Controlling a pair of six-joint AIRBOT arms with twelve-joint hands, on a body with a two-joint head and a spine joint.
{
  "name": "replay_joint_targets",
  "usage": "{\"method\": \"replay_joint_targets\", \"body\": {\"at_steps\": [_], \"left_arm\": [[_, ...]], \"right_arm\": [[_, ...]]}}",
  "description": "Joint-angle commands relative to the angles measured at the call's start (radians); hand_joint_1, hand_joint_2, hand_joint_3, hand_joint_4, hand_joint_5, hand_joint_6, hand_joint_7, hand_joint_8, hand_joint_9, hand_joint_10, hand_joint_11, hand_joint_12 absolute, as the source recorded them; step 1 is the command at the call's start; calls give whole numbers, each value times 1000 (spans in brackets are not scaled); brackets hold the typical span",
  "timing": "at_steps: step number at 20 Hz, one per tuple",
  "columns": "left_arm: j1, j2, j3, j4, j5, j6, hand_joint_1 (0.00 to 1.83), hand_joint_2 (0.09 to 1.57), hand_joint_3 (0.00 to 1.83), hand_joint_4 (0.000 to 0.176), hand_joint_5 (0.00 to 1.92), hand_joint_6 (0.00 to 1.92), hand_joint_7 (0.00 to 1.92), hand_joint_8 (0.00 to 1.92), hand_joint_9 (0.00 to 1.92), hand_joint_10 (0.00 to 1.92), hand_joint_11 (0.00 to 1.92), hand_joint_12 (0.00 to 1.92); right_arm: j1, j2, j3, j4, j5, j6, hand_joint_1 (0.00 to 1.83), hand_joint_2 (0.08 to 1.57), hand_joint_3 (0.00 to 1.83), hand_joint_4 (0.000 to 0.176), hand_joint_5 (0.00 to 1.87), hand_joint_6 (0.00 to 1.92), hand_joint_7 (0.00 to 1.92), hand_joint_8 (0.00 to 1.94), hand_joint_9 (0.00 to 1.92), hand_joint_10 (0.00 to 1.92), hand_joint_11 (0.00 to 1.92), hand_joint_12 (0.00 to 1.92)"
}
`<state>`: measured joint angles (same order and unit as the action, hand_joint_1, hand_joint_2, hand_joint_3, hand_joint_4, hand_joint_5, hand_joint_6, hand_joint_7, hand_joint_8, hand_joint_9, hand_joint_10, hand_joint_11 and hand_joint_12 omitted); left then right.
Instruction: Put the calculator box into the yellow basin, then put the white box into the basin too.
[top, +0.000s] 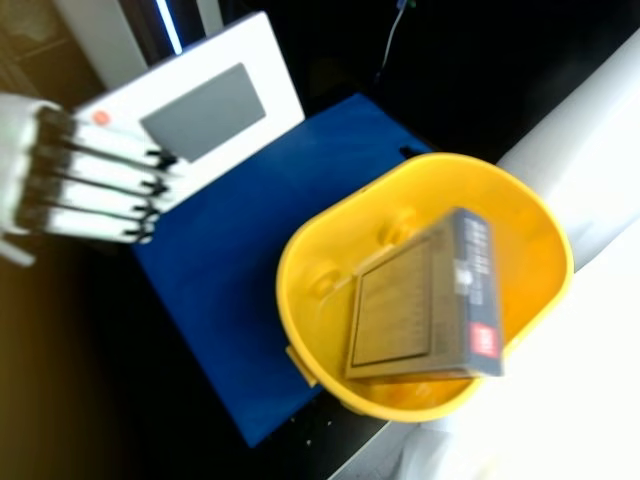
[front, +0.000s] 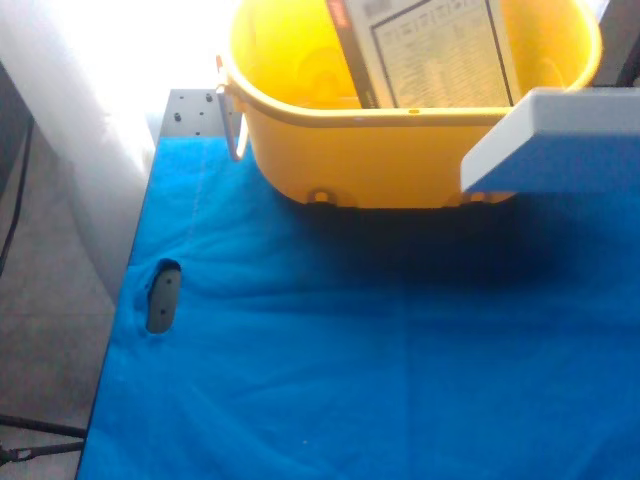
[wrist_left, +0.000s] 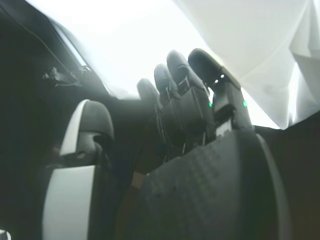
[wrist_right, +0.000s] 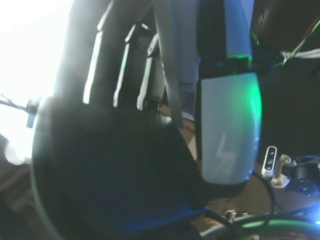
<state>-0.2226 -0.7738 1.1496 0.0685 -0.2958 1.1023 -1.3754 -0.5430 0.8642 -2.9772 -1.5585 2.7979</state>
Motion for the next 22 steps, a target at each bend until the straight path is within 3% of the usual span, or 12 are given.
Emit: {"method": "replay_joint_targets", "body": {"at_steps": [1, 4, 5, 8, 9, 10, 15, 16, 17, 18, 20, 22], "left_arm": [[-18, 2, -3, -37, -97, 39, 938, 1319, 11, 0, 598, 1506, 549, 2, 375, 283, 0, 1408], [-17, -8, 5, -116, -79, 126, 945, 1319, 0, 0, 615, 1526, 572, 10, 382, 301, 0, 1402], [-17, -17, 11, -137, -71, 154, 844, 1311, 0, 0, 419, 818, 496, 0, 340, 273, 0, 1316], [-3, -37, 24, -226, -58, 254, 835, 1255, 0, 0, 565, 264, 494, 4, 343, 199, 0, 1302], [4, -44, 31, -239, -58, 259, 959, 1265, 9, 0, 683, 1175, 538, 12, 382, 183, 0, 1473], [11, -54, 41, -246, -58, 259, 959, 1265, 9, 0, 683, 1175, 538, 12, 382, 183, 0, 1473], [51, -110, 78, -275, -73, 261, 863, 1244, 3, 0, 741, 138, 532, 5, 373, 225, 0, 1468], [58, -114, 83, -281, -74, 262, 856, 1250, 4, 0, 765, 135, 535, 5, 373, 234, 0, 1454], [65, -120, 88, -288, -74, 265, 948, 1264, 0, 0, 716, 1141, 544, 9, 364, 280, 0, 1488], [71, -128, 93, -297, -75, 273, 942, 1291, 0, 0, 661, 1414, 517, 3, 316, 334, 0, 1468], [80, -146, 102, -311, -79, 284, 893, 1224, 0, 0, 631, 482, 497, 4, 279, 396, 0, 1458], [90, -172, 116, -317, -83, 284, 962, 1276, 7, 0, 673, 1403, 530, 7, 252, 503, 0, 1547]], "right_arm": [[12, 5, 6, -20, -142, 1, 1353, 1096, 5, 0, 979, 906, 986, 1033, 968, 1117, 837, 1252], [17, 13, 18, 0, -166, -1, 1265, 1089, 0, 0, 1022, 892, 1049, 949, 967, 1042, 829, 1262], [21, 13, 23, 7, -171, -1, 1375, 1102, 6, 0, 982, 896, 946, 1087, 950, 1167, 834, 1253], [22, 13, 39, 37, -201, -1, 1356, 1103, 4, 0, 975, 906, 957, 1082, 959, 1139, 834, 1255], [22, 13, 48, 54, -204, -2, 1265, 1100, 0, 0, 1044, 834, 980, 1086, 969, 1041, 830, 1261], [23, 13, 58, 74, -204, -2, 1265, 1100, 0, 0, 1044, 834, 980, 1086, 969, 1041, 830, 1261], [23, 13, 110, 157, -204, -2, 1356, 1100, 5, 0, 971, 916, 973, 1051, 960, 1137, 836, 1254], [23, 13, 116, 167, -204, -2, 1375, 1102, 6, 0, 982, 896, 946, 1087, 950, 1167, 834, 1253], [23, 14, 125, 180, -204, -2, 1265, 1099, 0, 0, 1049, 826, 978, 1088, 968, 1041, 831, 1260], [23, 14, 133, 192, -204, -3, 1356, 1103, 4, 0, 975, 906, 957, 1082, 959, 1139, 834, 1255], [24, 14, 151, 223, -203, -5, 1243, 1087, 0, 3, 1035, 878, 1056, 948, 986, 984, 832, 1259], [24, 13, 170, 254, -202, -6, 1375, 1098, 5, 0, 991, 883, 955, 1074, 957, 1154, 835, 1251]]}}
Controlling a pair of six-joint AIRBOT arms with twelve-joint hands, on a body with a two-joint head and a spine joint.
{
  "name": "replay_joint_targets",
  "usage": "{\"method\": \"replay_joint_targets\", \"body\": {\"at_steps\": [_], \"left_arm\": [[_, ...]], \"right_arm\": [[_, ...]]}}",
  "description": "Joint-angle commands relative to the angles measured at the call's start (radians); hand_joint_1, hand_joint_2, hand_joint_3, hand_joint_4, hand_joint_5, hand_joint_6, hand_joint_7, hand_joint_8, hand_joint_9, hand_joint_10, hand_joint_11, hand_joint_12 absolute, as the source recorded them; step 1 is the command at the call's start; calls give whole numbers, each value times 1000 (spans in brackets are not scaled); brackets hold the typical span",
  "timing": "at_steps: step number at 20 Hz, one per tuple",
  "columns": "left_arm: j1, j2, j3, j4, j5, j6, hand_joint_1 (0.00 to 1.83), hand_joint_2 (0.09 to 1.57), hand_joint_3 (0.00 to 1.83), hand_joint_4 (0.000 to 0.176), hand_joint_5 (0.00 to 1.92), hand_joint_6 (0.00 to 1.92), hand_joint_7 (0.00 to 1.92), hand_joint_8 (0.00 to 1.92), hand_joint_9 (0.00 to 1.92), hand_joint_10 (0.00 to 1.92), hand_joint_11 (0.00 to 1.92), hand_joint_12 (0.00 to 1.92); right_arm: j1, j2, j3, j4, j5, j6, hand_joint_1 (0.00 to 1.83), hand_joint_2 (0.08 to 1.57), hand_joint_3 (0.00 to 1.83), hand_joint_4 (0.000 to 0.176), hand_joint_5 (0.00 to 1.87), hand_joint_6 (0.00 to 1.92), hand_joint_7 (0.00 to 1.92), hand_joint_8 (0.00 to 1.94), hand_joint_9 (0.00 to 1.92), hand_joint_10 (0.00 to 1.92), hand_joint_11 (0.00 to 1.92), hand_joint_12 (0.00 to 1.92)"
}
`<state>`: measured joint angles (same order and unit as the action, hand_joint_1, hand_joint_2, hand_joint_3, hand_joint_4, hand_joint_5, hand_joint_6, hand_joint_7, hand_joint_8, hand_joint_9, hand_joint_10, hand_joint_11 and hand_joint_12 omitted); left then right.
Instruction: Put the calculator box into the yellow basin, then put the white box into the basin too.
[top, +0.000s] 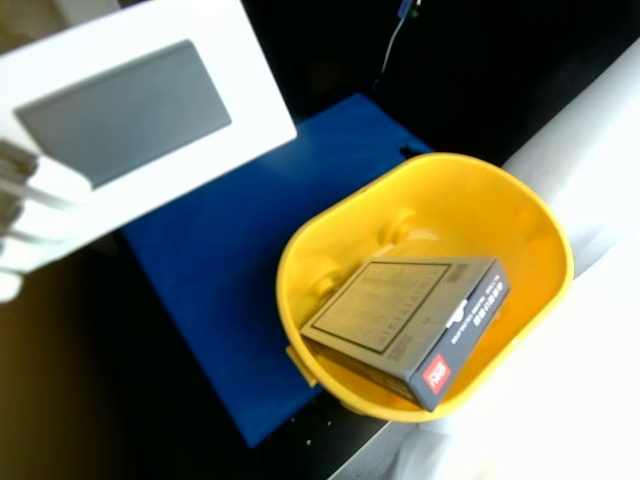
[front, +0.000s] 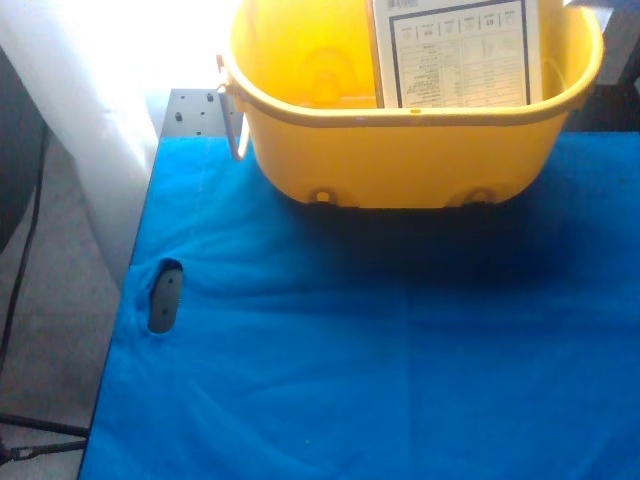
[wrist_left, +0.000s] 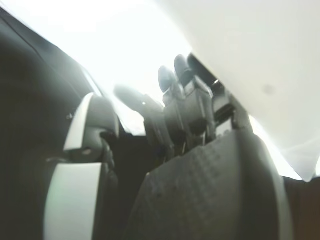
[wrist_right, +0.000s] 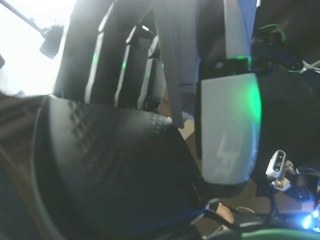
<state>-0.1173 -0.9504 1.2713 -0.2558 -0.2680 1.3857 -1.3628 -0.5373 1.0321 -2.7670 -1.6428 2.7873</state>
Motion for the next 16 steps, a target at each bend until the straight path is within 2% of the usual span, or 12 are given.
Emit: {"method": "replay_joint_targets", "body": {"at_steps": [1, 3, 4, 5, 6, 8, 9, 10, 12, 14, 15, 16], "left_arm": [[-3, -13, 4, 3, -116, 0, 959, 1278, 3, 0, 676, 1433, 518, 3, 232, 500, 0, 1525], [18, -41, 24, -7, -127, -2, 966, 1265, 0, 3, 699, 1408, 517, 3, 227, 495, 0, 1499], [25, -51, 31, -8, -129, -6, 949, 1202, 0, 0, 568, 837, 509, 4, 228, 485, 0, 1446], [33, -62, 40, -8, -132, -11, 938, 1171, 0, 0, 582, 498, 507, 3, 229, 476, 0, 1453], [37, -70, 46, -9, -133, -13, 930, 1161, 0, 0, 629, 318, 490, 5, 224, 463, 0, 1443], [40, -80, 52, -9, -136, -16, 920, 1156, 0, 0, 696, 233, 473, 1, 224, 393, 0, 1370], [39, -83, 52, -9, -139, -16, 908, 1176, 0, 0, 758, 185, 466, 0, 246, 309, 0, 1289], [39, -85, 53, -9, -142, -17, 880, 1178, 0, 0, 720, 99, 456, 0, 271, 236, 0, 1247], [40, -92, 59, -9, -142, -17, 895, 1169, 0, 0, 742, 37, 490, 4, 342, 159, 0, 1261], [40, -92, 59, -9, -141, -17, 876, 1178, 2, 0, 746, 32, 502, 6, 351, 152, 0, 1252], [41, -92, 60, -9, -140, -17, 876, 1178, 2, 0, 746, 32, 502, 6, 351, 152, 0, 1252], [45, -91, 61, -10, -140, -18, 881, 1185, 2, 0, 742, 24, 485, 1, 344, 140, 0, 1279]], "right_arm": [[12, 8, 14, 62, -109, 0, 1265, 1089, 0, 0, 1022, 892, 1049, 949, 967, 1042, 829, 1262], [13, 8, 31, 83, -86, -12, 1375, 1102, 6, 0, 982, 896, 946, 1087, 950, 1167, 834, 1253], [13, 7, 38, 93, -75, -12, 1265, 1099, 0, 0, 1049, 826, 978, 1088, 968, 1041, 831, 1260], [15, 7, 47, 102, -61, -12, 1356, 1103, 4, 0, 975, 906, 957, 1082, 959, 1139, 834, 1255], [19, 7, 56, 106, -46, -12, 1374, 1104, 4, 0, 958, 926, 958, 1075, 954, 1162, 833, 1255], [35, 7, 66, 107, -26, -12, 1265, 1100, 0, 0, 1044, 834, 980, 1086, 969, 1041, 830, 1261], [51, 6, 73, 106, -9, -12, 1243, 1087, 0, 3, 1035, 878, 1056, 948, 986, 984, 832, 1259], [66, 6, 80, 100, 8, -13, 1353, 1096, 5, 0, 979, 906, 986, 1033, 968, 1117, 837, 1252], [113, 5, 90, 80, 48, -29, 1356, 1100, 5, 0, 971, 916, 973, 1051, 960, 1137, 836, 1254], [191, -1, 100, 41, 109, -63, 1265, 1099, 0, 0, 1049, 826, 978, 1088, 968, 1041, 831, 1260], [272, -21, 115, -6, 166, -74, 1265, 1099, 0, 0, 1049, 826, 978, 1088, 968, 1041, 831, 1260], [351, -50, 137, -57, 221, -77, 1374, 1104, 4, 0, 958, 926, 958, 1075, 954, 1162, 833, 1255]]}}
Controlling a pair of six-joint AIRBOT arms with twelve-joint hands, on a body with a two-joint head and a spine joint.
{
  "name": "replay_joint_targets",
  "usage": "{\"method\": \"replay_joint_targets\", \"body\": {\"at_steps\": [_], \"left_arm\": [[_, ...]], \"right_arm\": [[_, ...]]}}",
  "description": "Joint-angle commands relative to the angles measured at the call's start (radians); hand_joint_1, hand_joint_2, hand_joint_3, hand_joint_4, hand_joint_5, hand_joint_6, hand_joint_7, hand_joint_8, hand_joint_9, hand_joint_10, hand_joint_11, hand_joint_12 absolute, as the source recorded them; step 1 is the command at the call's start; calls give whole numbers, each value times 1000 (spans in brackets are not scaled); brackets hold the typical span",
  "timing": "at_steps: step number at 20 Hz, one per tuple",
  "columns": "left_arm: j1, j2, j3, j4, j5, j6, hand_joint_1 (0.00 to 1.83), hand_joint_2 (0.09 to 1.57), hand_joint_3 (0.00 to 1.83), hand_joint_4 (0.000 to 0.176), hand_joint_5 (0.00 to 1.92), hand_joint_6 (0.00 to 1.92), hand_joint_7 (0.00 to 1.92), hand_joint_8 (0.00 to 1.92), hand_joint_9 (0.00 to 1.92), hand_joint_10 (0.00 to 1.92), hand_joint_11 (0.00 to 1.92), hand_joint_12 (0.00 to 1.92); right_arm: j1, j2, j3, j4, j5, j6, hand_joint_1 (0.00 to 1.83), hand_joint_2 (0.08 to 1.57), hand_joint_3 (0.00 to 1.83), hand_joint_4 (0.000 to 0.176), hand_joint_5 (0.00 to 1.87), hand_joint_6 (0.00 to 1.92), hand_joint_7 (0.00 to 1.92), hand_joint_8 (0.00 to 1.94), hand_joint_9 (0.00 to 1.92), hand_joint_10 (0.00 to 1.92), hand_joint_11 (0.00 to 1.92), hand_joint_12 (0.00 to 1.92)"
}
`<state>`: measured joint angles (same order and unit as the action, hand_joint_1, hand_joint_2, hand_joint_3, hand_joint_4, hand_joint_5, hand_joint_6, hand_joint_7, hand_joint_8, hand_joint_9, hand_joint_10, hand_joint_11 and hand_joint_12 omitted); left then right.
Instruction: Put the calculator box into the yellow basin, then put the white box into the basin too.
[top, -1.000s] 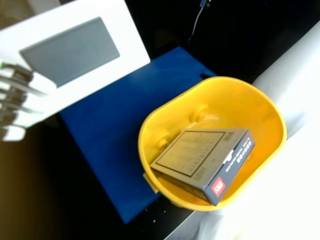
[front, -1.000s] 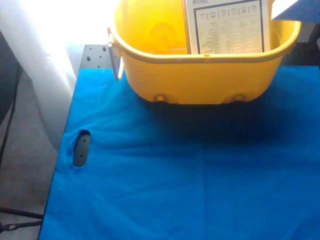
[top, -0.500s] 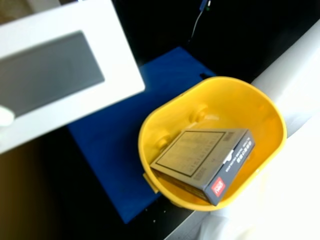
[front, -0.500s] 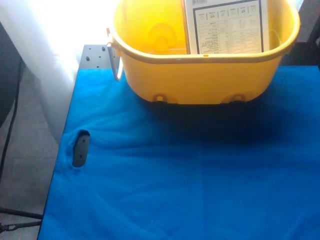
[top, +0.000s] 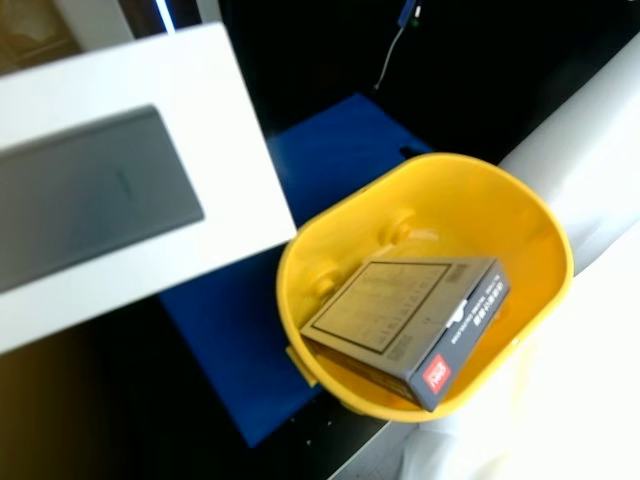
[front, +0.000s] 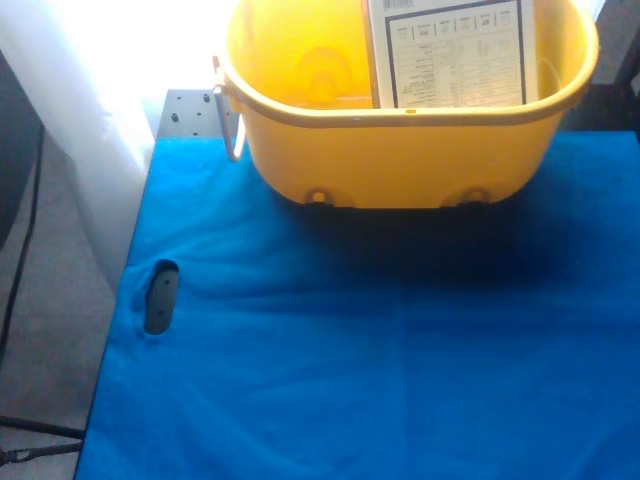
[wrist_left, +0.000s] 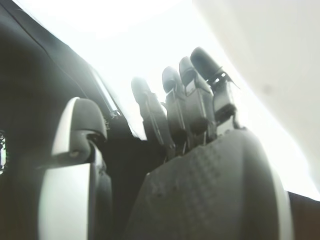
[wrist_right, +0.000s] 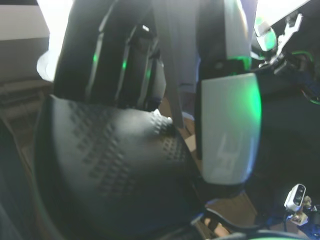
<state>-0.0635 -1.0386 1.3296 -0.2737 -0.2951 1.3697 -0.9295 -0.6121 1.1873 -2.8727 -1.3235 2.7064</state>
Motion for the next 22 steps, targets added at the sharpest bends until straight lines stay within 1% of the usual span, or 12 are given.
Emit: {"method": "replay_joint_targets", "body": {"at_steps": [1, 3, 5, 6, 7, 8, 9, 15, 17, 18, 20, 22], "left_arm": [[-4, 9, 2, 3, -112, -3, 860, 1189, 3, 0, 720, 14, 473, 0, 336, 136, 0, 1294], [2, 79, -19, -7, -108, -15, 891, 1171, 0, 0, 844, 60, 490, 6, 328, 137, 0, 1321], [1, 94, -27, -6, -108, -20, 936, 1221, 0, 119, 766, 1258, 508, 4, 265, 306, 0, 1414], [-1, 91, -32, -6, -113, -20, 914, 1170, 0, 0, 641, 684, 453, 1, 232, 319, 0, 1385], [-7, 91, -37, -5, -117, -20, 922, 1158, 0, 0, 697, 419, 447, 1, 235, 293, 0, 1367], [-10, 90, -38, -5, -118, -19, 950, 1200, 3, 78, 764, 1105, 455, 2, 234, 287, 0, 1385], [-9, 85, -37, -5, -117, -19, 904, 1172, 0, 0, 646, 697, 476, 7, 250, 298, 0, 1379], [-4, 56, -21, -4, -112, -19, 916, 1170, 0, 0, 786, 94, 488, 21, 322, 207, 0, 1344], [2, 56, -20, -6, -113, -20, 931, 1251, 11, 67, 704, 1351, 483, 6, 314, 232, 0, 1409], [5, 55, -18, -7, -115, -20, 927, 1253, 3, 85, 706, 1388, 462, 1, 283, 234, 0, 1377], [10, 47, -13, -9, -117, -21, 894, 1170, 0, 0, 627, 609, 476, 3, 282, 282, 0, 1376], [15, 34, -5, -9, -119, -21, 936, 1236, 3, 87, 728, 1327, 460, 2, 243, 357, 0, 1458]], "right_arm": [[67, -33, 20, -61, 21, 4, 1265, 1100, 0, 0, 1044, 834, 980, 1086, 969, 1041, 830, 1261], [363, -162, 68, -139, 249, -109, 1353, 1096, 5, 0, 979, 906, 986, 1033, 968, 1117, 837, 1252], [365, -178, 61, -139, 248, -153, 1265, 1098, 0, 0, 1052, 822, 980, 1084, 972, 1033, 831, 1258], [363, -178, 60, -139, 248, -152, 1356, 1103, 4, 0, 976, 904, 958, 1081, 960, 1137, 834, 1254], [363, -178, 56, -139, 248, -152, 1374, 1103, 4, 0, 982, 896, 942, 1095, 949, 1169, 833, 1254], [366, -184, 54, -139, 248, -152, 1265, 1099, 0, 0, 1049, 826, 977, 1089, 967, 1041, 830, 1260], [373, -194, 56, -139, 249, -152, 1356, 1103, 4, 0, 975, 906, 957, 1082, 959, 1139, 833, 1255], [428, -280, 88, -139, 276, -154, 1265, 1089, 0, 0, 1022, 892, 1049, 949, 967, 1042, 829, 1262], [445, -319, 104, -139, 293, -154, 1375, 1102, 6, 0, 982, 896, 946, 1087, 950, 1167, 834, 1253], [450, -335, 108, -139, 297, -154, 1265, 1099, 0, 0, 1049, 826, 978, 1088, 968, 1041, 831, 1260], [451, -349, 107, -139, 301, -154, 1374, 1104, 4, 0, 958, 926, 958, 1075, 954, 1162, 833, 1255], [455, -364, 108, -139, 316, -160, 1243, 1087, 0, 3, 1035, 878, 1056, 948, 986, 984, 832, 1259]]}}
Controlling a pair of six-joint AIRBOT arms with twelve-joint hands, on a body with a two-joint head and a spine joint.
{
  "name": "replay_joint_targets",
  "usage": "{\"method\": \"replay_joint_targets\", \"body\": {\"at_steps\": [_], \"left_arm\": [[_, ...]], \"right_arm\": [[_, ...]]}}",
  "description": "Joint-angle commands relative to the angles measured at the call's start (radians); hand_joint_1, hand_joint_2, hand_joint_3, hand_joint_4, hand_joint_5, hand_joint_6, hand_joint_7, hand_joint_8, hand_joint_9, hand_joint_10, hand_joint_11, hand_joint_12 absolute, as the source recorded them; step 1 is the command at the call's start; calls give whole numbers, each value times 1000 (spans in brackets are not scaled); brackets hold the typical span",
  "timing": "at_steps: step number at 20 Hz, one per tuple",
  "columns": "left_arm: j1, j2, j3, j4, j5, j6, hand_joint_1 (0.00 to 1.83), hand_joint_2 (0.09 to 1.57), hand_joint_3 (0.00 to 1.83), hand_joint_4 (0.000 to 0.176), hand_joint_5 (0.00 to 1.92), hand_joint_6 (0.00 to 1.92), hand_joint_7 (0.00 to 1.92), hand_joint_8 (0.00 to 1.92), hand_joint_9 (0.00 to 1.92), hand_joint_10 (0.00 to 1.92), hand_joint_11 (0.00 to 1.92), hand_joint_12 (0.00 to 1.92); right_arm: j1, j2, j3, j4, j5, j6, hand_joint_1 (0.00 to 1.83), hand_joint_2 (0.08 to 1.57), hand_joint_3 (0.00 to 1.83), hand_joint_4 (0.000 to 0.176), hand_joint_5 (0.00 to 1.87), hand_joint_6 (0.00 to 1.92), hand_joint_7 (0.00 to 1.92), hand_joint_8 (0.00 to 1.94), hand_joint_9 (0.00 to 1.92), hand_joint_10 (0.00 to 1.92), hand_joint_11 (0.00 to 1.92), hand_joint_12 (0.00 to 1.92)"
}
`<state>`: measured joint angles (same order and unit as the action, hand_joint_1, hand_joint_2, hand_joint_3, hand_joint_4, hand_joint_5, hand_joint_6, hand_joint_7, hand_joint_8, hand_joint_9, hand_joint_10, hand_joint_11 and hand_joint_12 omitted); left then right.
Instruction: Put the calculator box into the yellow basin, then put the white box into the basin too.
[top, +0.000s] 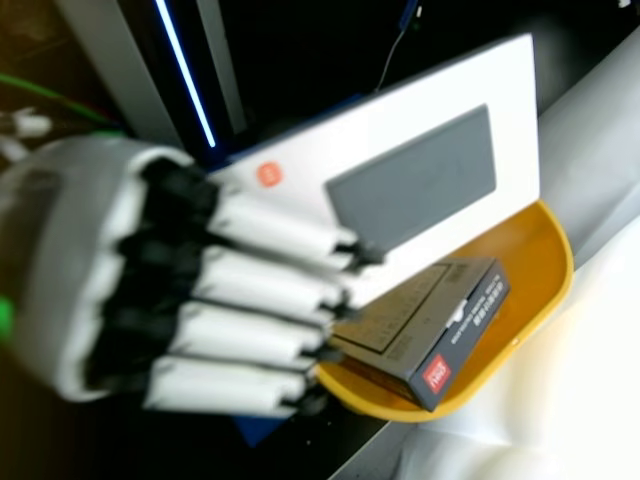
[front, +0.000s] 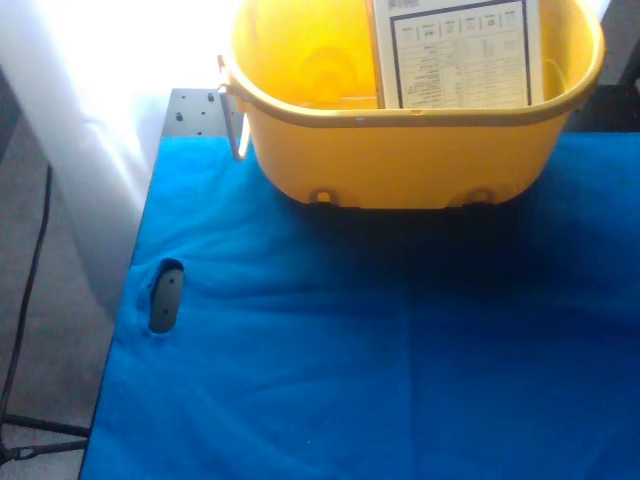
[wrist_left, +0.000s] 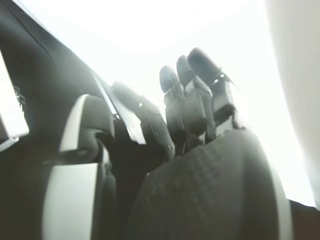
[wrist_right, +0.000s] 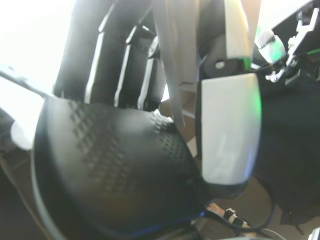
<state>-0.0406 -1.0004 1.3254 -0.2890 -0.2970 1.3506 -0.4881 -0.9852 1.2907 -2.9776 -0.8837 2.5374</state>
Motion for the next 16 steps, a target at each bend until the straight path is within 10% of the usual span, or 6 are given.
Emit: {"method": "replay_joint_targets", "body": {"at_steps": [1, 6, 7, 9, 14, 16], "left_arm": [[-3, -11, 5, 6, -119, -2, 939, 1249, 0, 77, 720, 1369, 436, 1, 187, 434, 0, 1477], [4, -16, 6, 6, -122, -12, 873, 1172, 0, 0, 561, 570, 604, 124, 159, 1163, 5, 1803], [5, -16, 7, 6, -123, -14, 974, 1209, 10, 0, 730, 1159, 491, 84, 31, 953, 0, 1645], [9, -15, 9, 7, -126, -20, 951, 1190, 0, 154, 816, 1232, 460, 64, 0, 745, 0, 1455], [8, -15, 7, 15, -133, -23, 979, 1137, 0, 176, 910, 1098, 575, 256, 1, 1041, 0, 1901], [7, -15, 6, 17, -136, -28, 962, 1156, 4, 176, 868, 1158, 555, 274, 0, 1064, 0, 1857]], "right_arm": [[32, -6, 4, -34, -116, -5, 1353, 1096, 5, 0, 979, 906, 986, 1033, 968, 1117, 837, 1252], [57, -27, 5, -34, -101, -36, 1265, 1099, 0, 0, 1049, 826, 978, 1088, 968, 1041, 831, 1260], [57, -27, 6, -34, -100, -36, 1356, 1103, 4, 0, 975, 906, 957, 1082, 959, 1139, 834, 1255], [57, -26, 7, -34, -98, -42, 1374, 1125, 8, 0, 887, 1051, 909, 1085, 933, 1271, 856, 1484], [62, -27, 7, -34, -100, -65, 1384, 1097, 0, 0, 976, 965, 993, 910, 983, 1181, 864, 1455], [64, -27, 6, -34, -103, -65, 1136, 890, 0, 0, 504, 266, 534, 200, 436, 501, 42, 1558]]}}
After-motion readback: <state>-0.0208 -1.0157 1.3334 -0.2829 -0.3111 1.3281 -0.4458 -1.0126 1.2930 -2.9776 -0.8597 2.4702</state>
